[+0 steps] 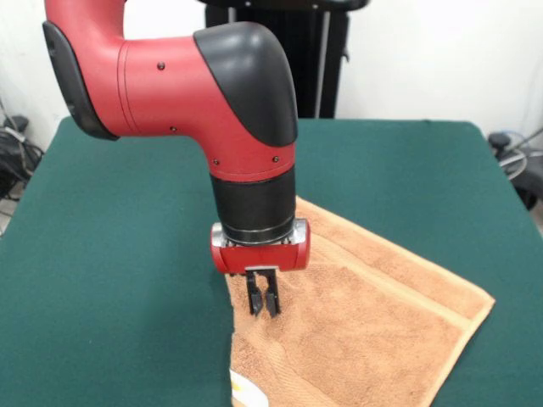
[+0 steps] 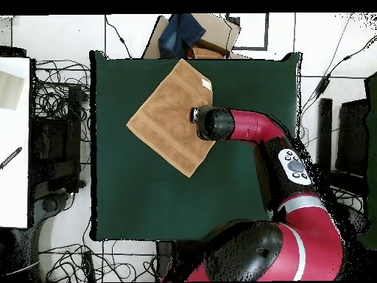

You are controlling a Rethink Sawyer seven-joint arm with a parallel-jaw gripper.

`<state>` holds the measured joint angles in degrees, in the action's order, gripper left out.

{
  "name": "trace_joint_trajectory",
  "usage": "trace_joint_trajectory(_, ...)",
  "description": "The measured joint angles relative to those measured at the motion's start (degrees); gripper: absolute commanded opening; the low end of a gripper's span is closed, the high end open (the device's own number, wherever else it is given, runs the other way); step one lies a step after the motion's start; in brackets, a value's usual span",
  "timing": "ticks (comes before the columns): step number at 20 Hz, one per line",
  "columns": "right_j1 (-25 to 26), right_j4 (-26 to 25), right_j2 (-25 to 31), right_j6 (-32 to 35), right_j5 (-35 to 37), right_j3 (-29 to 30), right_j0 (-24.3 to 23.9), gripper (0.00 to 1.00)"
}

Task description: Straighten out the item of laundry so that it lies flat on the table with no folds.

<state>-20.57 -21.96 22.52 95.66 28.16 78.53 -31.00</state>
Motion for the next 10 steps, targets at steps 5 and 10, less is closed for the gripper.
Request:
trace_joint_trajectory(5,-0.93,-1.79,-0.06,0.01,0.04,0.01,-0.02,0.00)
trace_joint_trajectory(10,-1.21,-2.51,-0.02,-0.02,0.38,0.02,-0.45,0.00)
